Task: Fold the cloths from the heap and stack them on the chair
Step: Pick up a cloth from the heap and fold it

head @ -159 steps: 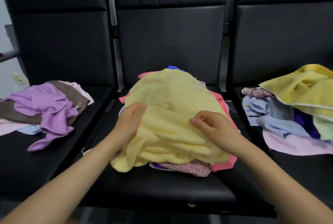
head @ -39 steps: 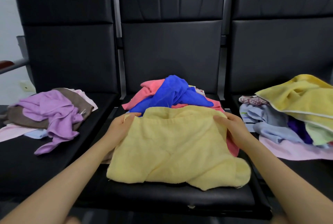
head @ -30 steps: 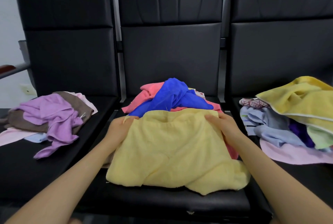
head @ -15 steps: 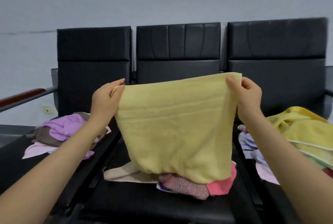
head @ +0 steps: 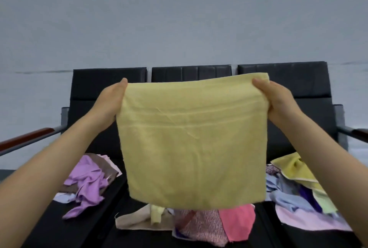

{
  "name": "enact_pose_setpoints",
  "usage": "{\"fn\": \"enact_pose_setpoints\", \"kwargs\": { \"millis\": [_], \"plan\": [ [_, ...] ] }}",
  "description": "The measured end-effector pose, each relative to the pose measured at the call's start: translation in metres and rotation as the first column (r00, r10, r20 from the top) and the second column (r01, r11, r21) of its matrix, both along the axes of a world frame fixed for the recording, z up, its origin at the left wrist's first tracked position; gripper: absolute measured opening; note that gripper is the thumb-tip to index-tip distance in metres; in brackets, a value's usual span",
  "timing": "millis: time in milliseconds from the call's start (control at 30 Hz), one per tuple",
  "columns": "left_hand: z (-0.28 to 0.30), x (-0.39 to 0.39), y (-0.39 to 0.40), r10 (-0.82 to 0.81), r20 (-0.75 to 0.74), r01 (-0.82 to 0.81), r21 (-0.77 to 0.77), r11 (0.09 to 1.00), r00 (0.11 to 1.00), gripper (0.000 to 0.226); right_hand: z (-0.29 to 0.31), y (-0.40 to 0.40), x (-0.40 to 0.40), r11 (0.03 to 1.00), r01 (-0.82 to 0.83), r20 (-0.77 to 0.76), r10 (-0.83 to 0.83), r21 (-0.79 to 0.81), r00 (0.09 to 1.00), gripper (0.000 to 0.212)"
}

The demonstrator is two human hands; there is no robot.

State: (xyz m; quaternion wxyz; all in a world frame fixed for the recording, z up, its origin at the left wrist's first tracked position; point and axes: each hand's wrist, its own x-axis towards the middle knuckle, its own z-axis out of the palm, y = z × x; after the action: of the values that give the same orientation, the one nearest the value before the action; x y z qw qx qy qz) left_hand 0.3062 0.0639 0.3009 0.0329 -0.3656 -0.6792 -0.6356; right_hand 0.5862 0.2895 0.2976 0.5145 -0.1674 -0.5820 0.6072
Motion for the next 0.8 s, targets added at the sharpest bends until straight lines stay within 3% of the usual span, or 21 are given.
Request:
{"fn": "enact_pose_setpoints", "kwargs": {
  "millis": [100, 267, 333, 433, 567, 800],
  "plan": [
    [0.0, 0.002, 0.005, -0.089, 0.17, 0.09, 0.004, 0.996, 0.981, 0.041, 0.0, 0.01, 0.0, 0.99, -0.08, -0.006, 0.08, -0.113, 0.997, 0.034],
    [-0.053, -0.019, 0.039, -0.196, 0.386, 0.256, -0.112, 0.96, 0.902, 0.028, -0.063, 0.052, -0.022, 0.974, 0.046, 0.265, 0.015, -0.224, 0.964, 0.023],
    [-0.088, -0.033, 0.052, -0.186, 0.406, 0.296, -0.23, 0.927, 0.895, 0.029, -0.104, 0.072, -0.028, 0.969, 0.106, 0.401, -0.007, -0.224, 0.916, 0.025],
    [-0.14, -0.058, 0.069, -0.196, 0.377, 0.346, -0.385, 0.856, 0.905, 0.025, -0.16, 0.096, -0.034, 0.979, 0.185, 0.622, -0.091, -0.088, 0.778, 0.009],
    [-0.182, -0.085, 0.1, -0.023, 0.301, 0.153, -0.415, 0.897, 0.953, 0.016, -0.193, 0.114, -0.046, 0.979, 0.195, 0.683, -0.107, -0.053, 0.723, 0.014],
    [-0.204, -0.12, 0.154, 0.132, 0.26, -0.049, -0.302, 0.952, 0.956, 0.012, -0.204, 0.16, -0.093, 0.935, 0.345, 0.544, -0.249, -0.08, 0.801, 0.004]
  ]
}}
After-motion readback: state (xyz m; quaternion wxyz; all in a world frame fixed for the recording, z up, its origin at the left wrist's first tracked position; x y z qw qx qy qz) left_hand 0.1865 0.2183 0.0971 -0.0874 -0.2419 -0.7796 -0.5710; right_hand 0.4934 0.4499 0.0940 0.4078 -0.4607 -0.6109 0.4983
